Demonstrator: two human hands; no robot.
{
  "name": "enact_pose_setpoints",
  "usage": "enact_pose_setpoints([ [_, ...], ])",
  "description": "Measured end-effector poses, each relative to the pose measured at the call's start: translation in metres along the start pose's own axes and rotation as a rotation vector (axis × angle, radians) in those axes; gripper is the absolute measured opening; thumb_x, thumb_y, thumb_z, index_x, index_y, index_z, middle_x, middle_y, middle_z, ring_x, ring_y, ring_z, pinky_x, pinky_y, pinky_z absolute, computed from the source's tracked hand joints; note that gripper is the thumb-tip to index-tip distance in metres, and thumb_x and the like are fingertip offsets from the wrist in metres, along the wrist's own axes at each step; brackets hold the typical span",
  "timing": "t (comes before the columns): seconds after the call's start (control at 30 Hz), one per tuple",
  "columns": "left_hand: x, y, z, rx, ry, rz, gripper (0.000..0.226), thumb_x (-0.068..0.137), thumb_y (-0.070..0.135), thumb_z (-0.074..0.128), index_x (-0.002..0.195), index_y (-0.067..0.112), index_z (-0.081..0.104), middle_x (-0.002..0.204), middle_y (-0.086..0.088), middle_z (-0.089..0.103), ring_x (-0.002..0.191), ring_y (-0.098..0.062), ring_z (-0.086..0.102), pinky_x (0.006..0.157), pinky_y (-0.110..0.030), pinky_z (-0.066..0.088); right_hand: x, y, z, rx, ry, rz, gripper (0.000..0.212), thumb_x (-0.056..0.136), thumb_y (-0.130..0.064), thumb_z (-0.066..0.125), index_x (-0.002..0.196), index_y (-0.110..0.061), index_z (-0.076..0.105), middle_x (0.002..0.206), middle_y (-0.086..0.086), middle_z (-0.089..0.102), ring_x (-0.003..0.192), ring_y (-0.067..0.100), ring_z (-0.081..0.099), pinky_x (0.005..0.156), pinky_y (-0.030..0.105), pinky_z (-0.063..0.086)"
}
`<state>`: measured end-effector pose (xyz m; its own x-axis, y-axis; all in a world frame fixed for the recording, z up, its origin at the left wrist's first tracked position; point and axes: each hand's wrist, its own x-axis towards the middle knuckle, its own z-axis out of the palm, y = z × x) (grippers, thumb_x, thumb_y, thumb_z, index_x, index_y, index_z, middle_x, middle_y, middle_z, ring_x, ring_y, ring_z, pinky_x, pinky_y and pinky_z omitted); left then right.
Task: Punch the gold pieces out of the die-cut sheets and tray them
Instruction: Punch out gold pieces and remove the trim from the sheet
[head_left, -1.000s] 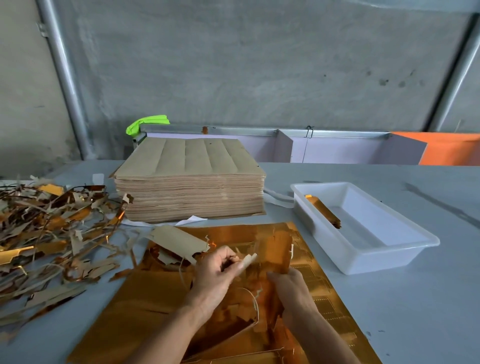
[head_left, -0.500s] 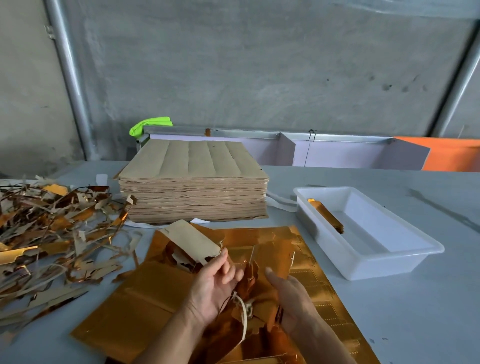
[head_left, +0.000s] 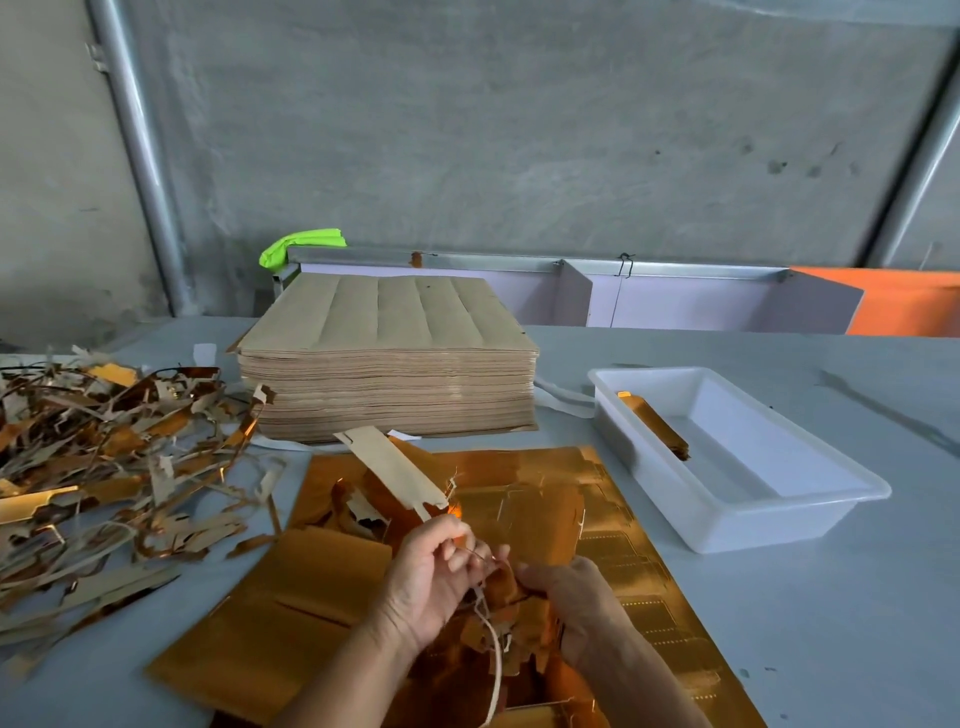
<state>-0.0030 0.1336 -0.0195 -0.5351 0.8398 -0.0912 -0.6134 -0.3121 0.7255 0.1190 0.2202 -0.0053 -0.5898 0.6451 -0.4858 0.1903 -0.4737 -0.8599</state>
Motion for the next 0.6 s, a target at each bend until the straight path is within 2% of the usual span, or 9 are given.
enact_pose_setpoints([
  [0.07, 0.002, 0.01, -0.005, 0.002, 0.142, 0.007, 0.039, 0.082, 0.003, 0.049, 0.045, 0.013, 0.044, 0.043, -0.001, 0.036, 0.039, -0.012, 0.039, 0.044, -0.026, 0.048, 0.001, -0.001, -0.007, -0.021, 0.069, -0.028, 0.008, 0.089, -0.002, 0.058, 0.094, -0.006, 0.053, 0.092, 0.018, 0.068, 0.082, 0.033, 0.067, 0.075, 0.048, 0.055],
  [0.13, 0.004, 0.027, -0.013, 0.262, 0.291, 0.083, 0.033, 0.088, 0.004, 0.052, 0.057, 0.012, 0.047, 0.042, 0.005, 0.038, 0.036, -0.007, 0.035, 0.036, -0.018, 0.034, 0.002, -0.005, -0.016, -0.007, 0.137, -0.075, 0.01, 0.09, -0.004, 0.057, 0.094, -0.01, 0.05, 0.099, 0.017, 0.064, 0.089, 0.034, 0.063, 0.077, 0.046, 0.052],
  [0.2, 0.006, 0.04, -0.021, 0.857, 0.397, 0.174, 0.02, 0.085, 0.014, 0.064, 0.069, 0.015, 0.052, 0.053, 0.007, 0.05, 0.047, -0.007, 0.045, 0.044, -0.019, 0.034, 0.002, -0.008, -0.022, 0.031, 0.147, -0.137, 0.014, 0.091, -0.008, 0.059, 0.101, -0.013, 0.051, 0.1, 0.014, 0.064, 0.09, 0.032, 0.063, 0.074, 0.045, 0.053],
  [0.23, 0.006, 0.045, -0.02, 1.119, 0.361, 0.199, 0.015, 0.081, 0.023, 0.07, 0.08, 0.019, 0.055, 0.068, 0.007, 0.056, 0.061, -0.008, 0.052, 0.052, -0.021, 0.037, 0.001, -0.01, -0.023, 0.036, 0.126, -0.171, 0.017, 0.09, -0.01, 0.061, 0.104, -0.015, 0.052, 0.101, 0.013, 0.065, 0.091, 0.032, 0.063, 0.075, 0.046, 0.054],
  [0.33, 0.01, 0.049, -0.011, 1.537, 0.015, 0.152, 0.06, 0.077, 0.045, 0.072, 0.13, 0.036, 0.045, 0.123, 0.012, 0.047, 0.111, -0.008, 0.047, 0.086, -0.029, 0.044, -0.002, -0.016, -0.015, -0.031, 0.057, -0.276, 0.015, 0.091, -0.013, 0.061, 0.103, -0.019, 0.056, 0.104, 0.009, 0.066, 0.098, 0.033, 0.062, 0.089, 0.054, 0.051],
  [0.4, 0.014, 0.05, -0.001, 1.634, -0.13, 0.174, 0.072, 0.082, 0.042, 0.069, 0.144, 0.036, 0.033, 0.142, 0.011, 0.036, 0.125, -0.007, 0.036, 0.104, -0.034, 0.038, -0.005, -0.02, -0.011, -0.061, 0.017, -0.341, 0.008, 0.091, -0.011, 0.06, 0.095, -0.018, 0.061, 0.099, 0.01, 0.069, 0.098, 0.033, 0.063, 0.092, 0.057, 0.049],
  [0.47, 0.018, 0.05, 0.005, 1.645, -0.166, 0.115, 0.072, 0.085, 0.034, 0.068, 0.146, 0.034, 0.03, 0.144, 0.007, 0.04, 0.128, -0.01, 0.039, 0.107, -0.036, 0.036, -0.006, -0.024, -0.011, -0.048, 0.008, -0.38, 0.007, 0.09, -0.011, 0.061, 0.094, -0.017, 0.062, 0.098, 0.009, 0.069, 0.098, 0.032, 0.063, 0.09, 0.055, 0.05],
  [0.53, 0.019, 0.05, 0.008, 1.609, -0.091, 0.058, 0.056, 0.087, 0.03, 0.066, 0.138, 0.03, 0.042, 0.128, 0.004, 0.054, 0.12, -0.015, 0.05, 0.103, -0.039, 0.04, -0.006, -0.026, -0.012, -0.009, 0.015, -0.4, 0.009, 0.09, -0.015, 0.062, 0.098, -0.018, 0.061, 0.099, 0.007, 0.069, 0.095, 0.029, 0.064, 0.076, 0.046, 0.055],
  [0.6, 0.018, 0.05, 0.005, 1.464, -0.005, 0.076, 0.018, 0.09, 0.026, 0.063, 0.107, 0.022, 0.061, 0.098, 0.006, 0.062, 0.091, -0.009, 0.059, 0.086, -0.031, 0.048, -0.005, -0.025, -0.012, -0.004, 0.003, -0.44, 0.007, 0.089, -0.019, 0.063, 0.096, -0.018, 0.063, 0.093, 0.002, 0.072, 0.087, 0.022, 0.067, 0.064, 0.033, 0.054],
])
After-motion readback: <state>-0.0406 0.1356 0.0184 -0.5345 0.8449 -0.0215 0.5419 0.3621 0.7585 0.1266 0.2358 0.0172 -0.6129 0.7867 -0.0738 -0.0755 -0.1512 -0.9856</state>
